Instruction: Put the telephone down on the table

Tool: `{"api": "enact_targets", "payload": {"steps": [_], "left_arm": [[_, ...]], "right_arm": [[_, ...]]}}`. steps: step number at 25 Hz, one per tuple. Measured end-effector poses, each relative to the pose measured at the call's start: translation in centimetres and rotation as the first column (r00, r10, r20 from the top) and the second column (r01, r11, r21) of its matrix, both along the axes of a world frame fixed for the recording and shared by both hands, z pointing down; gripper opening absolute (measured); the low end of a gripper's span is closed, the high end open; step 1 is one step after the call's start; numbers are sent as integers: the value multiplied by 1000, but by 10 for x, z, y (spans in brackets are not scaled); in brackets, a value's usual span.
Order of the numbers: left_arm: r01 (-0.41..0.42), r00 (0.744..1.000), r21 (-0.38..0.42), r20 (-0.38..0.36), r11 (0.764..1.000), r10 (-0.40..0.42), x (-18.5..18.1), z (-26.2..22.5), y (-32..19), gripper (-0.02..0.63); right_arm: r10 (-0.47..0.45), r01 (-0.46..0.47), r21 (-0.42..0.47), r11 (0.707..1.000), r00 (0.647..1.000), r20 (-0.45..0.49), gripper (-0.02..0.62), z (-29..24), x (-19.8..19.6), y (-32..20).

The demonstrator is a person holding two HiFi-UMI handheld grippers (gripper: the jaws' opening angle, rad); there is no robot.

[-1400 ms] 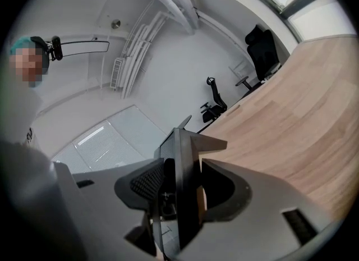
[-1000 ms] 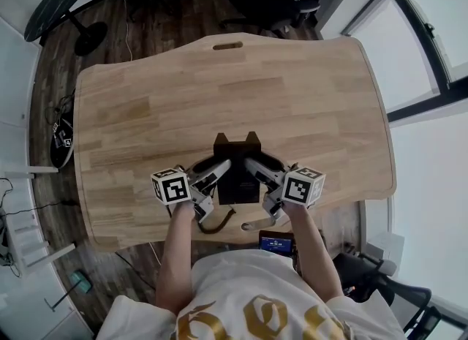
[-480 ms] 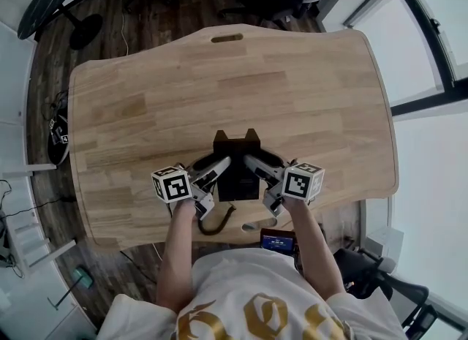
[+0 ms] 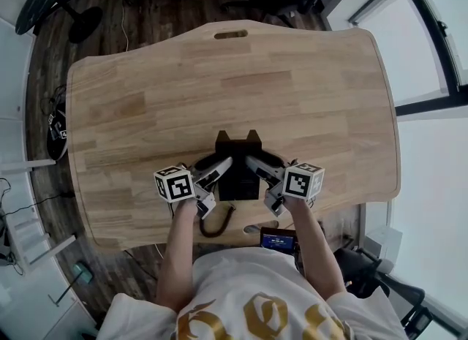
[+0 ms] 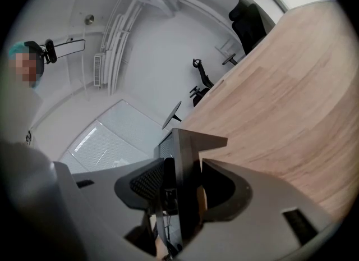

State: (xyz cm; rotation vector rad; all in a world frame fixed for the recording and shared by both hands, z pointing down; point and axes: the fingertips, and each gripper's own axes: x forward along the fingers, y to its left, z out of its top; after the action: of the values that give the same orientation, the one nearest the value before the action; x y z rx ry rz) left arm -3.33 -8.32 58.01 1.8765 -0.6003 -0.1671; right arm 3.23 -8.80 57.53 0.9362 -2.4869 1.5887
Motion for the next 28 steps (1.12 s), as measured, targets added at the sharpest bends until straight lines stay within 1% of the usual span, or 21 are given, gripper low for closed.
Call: {"api": "enact_targets", "payload": {"steps": [11,17,23,26,28], "left_arm": [[8,1000,-28,14,1000,-7,-3,13,-6,202],[7,1000,-28,11,1000,-7,-2,13,-7,202],[13,1000,-26,28,1000,-12,-1,14,-8,204],[29,999,-41,38,999,-27,-3,17,-8,216],[42,998,-68,54,997,-38,-4,21,-8,246]], "right_arm": [[-9,8,-37,999,1000,-4,195,13,-3,-6],[-13,14,-39,999,1000,10,195,15,-3,-8],[-1,1,-34,999,1000,22,196,17,-2,-9],[5,-5,-36,999,1000,27,196,17,-2,-8],[8,-7,-41,999,1000,25,199,18,-2,-8]]}}
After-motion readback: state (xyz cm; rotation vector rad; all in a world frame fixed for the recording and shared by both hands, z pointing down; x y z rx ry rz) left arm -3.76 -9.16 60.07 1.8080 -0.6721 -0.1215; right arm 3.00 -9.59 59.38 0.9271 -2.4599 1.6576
